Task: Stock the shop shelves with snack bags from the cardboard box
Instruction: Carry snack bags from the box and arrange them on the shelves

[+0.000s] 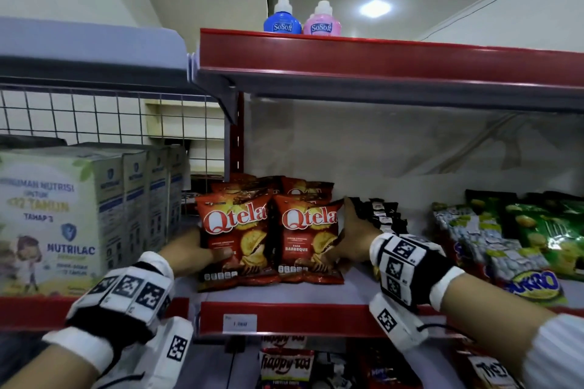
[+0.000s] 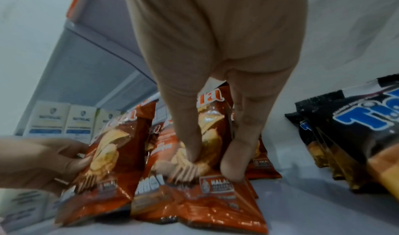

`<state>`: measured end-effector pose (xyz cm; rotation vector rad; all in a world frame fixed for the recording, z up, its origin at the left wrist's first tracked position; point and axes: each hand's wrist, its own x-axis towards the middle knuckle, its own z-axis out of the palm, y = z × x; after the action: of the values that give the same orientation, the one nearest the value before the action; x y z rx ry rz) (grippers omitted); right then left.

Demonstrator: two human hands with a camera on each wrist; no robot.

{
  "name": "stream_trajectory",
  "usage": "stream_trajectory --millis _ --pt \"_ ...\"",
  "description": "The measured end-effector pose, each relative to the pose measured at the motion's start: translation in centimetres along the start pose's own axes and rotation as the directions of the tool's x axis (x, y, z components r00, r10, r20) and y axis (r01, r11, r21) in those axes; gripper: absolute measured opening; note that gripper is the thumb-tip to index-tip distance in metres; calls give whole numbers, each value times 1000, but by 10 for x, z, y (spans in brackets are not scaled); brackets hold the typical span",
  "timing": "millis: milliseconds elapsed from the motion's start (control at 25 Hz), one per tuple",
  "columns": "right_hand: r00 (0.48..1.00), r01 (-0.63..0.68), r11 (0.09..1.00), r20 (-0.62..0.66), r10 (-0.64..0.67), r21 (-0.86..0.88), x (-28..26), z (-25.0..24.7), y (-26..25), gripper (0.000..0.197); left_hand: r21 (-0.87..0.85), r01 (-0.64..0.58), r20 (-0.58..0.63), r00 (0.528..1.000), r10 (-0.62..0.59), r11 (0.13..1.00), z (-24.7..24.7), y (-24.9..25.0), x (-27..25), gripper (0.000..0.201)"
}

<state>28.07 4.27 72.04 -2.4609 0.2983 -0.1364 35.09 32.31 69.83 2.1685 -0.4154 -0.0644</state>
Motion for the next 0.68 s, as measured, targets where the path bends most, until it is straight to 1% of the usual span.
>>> stream_trajectory --millis 120,200,280,360,440,560,600,680 --pt "998 -28 1000 -59 27 -6 1 3 -2 127 -49 -8 -59 998 5 999 10 0 7 64" --pt "998 -38 999 -49 36 -31 -1 2 -3 126 -58 -16 -50 999 13 998 12 1 7 68" --pt "999 -45 998 -29 43 -50 -3 0 -5 128 -3 -29 -33 999 29 1000 10 0 6 73" --pt "999 -48 996 -9 48 -73 -4 -2 -6 131 55 10 -41 999 -7 998 5 -2 4 85" --pt "997 -76 997 19 77 -21 -6 -4 -7 134 33 64 -75 995 -61 997 2 -5 4 95" --pt "994 -108 992 34 106 64 -13 -9 -8 133 -2 87 -171 982 -86 996 7 -6 -4 101" --pt "996 -92 994 13 91 61 -16 -10 -8 131 -38 75 -215 973 -81 996 10 -5 -8 101" --pt "995 -12 1000 -104 14 22 -23 -11 -5 124 -117 6 -340 939 -45 993 18 -5 -18 93"
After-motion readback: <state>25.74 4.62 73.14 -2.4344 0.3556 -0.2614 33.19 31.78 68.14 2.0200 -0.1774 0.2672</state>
